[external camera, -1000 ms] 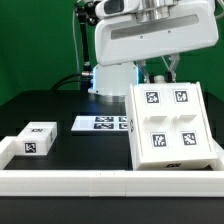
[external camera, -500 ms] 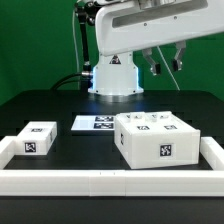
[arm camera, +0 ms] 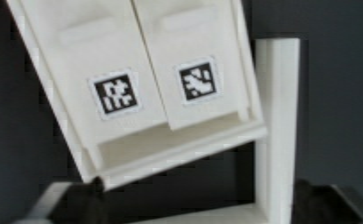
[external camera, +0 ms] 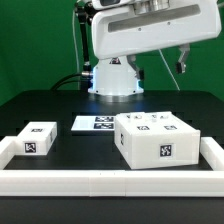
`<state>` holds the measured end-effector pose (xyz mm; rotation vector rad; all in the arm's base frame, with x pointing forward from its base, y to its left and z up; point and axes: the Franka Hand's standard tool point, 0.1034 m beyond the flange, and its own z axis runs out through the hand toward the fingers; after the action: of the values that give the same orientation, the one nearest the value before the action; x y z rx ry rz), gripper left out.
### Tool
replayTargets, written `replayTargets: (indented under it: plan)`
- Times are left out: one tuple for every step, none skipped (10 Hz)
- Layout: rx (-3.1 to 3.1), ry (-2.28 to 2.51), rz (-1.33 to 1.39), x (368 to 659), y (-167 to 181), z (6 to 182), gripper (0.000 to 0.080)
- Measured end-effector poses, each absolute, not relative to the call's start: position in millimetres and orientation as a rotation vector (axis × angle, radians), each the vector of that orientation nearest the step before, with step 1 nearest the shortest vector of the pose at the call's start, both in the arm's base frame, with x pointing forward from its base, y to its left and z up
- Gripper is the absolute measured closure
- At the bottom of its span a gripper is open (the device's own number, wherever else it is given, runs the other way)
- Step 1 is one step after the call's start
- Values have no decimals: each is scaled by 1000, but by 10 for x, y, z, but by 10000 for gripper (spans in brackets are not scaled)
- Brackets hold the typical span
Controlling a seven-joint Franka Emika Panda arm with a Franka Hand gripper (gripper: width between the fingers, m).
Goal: Assemble cabinet
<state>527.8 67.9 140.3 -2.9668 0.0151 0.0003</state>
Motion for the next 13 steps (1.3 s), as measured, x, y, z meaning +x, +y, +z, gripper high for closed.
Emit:
replayTargets:
  plan:
    - [-2979, 16, -8, 5131, 662, 1342, 178]
    - [-2979, 26, -11, 5136, 682, 1358, 178]
    - [-2979, 24, -11, 5139, 680, 1354, 155]
    - [-2978, 24, -9, 5135, 680, 1349, 151]
    - [-2978, 24, -9, 5135, 681, 1348, 151]
    - [-2979, 19, -7, 5122, 676, 1336, 150]
    - [-2977, -30, -61, 5066, 615, 1254, 150]
    - [-2991, -80, -119, 4869, 530, 1091, 150]
    - [-3008, -123, -166, 4635, 480, 907, 150]
    - [-3011, -76, -155, 4531, 500, 841, 150]
    - [-3010, -61, -157, 4541, 540, 852, 150]
    - [-3010, -80, -160, 4549, 525, 855, 150]
    - [-3011, -79, -159, 4545, 522, 851, 150]
